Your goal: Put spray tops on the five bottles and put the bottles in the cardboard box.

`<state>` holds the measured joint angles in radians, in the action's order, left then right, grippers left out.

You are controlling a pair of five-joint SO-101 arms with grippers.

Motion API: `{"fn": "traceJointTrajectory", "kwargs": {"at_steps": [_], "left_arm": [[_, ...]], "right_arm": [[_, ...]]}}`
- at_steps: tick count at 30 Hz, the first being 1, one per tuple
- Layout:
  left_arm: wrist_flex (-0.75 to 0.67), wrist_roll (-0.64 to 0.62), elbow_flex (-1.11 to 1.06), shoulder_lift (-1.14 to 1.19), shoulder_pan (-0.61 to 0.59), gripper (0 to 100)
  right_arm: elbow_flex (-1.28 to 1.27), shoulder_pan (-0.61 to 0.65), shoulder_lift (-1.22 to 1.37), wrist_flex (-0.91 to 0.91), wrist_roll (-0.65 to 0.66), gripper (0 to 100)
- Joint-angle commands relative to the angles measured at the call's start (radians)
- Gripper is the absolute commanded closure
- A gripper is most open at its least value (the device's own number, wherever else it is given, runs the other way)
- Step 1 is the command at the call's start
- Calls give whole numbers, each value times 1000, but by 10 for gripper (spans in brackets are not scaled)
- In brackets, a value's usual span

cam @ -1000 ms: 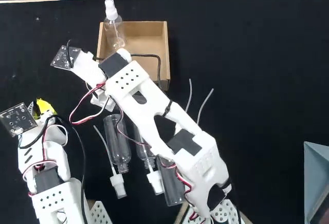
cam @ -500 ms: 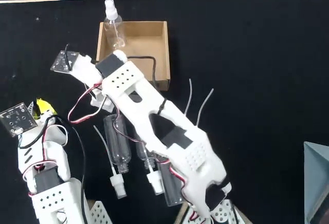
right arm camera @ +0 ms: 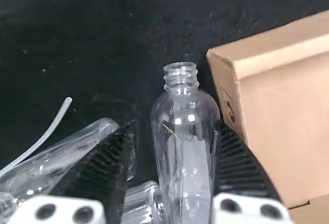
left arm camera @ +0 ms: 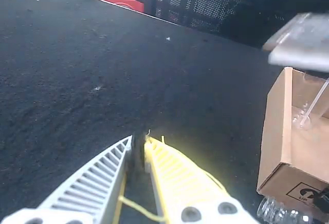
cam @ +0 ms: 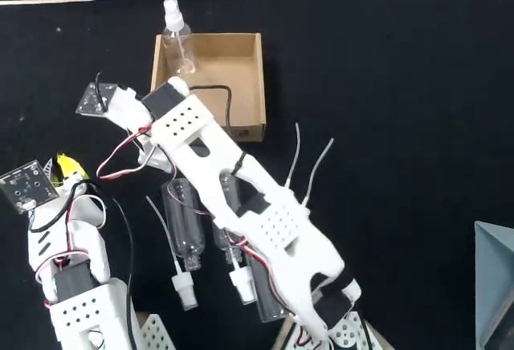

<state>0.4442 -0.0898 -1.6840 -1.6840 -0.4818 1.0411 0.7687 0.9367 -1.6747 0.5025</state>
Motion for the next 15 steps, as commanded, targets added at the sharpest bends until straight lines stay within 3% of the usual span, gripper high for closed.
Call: {"fn": "traceJointTrajectory", "kwargs": {"at_steps": [1,15], "left_arm": [[-29,-2,12,-15,1,963],[-29,-2,12,-15,1,963]], "right_arm": [[136,-23,25,-46,15,819],[211,-57,114,-83,98,817]]}}
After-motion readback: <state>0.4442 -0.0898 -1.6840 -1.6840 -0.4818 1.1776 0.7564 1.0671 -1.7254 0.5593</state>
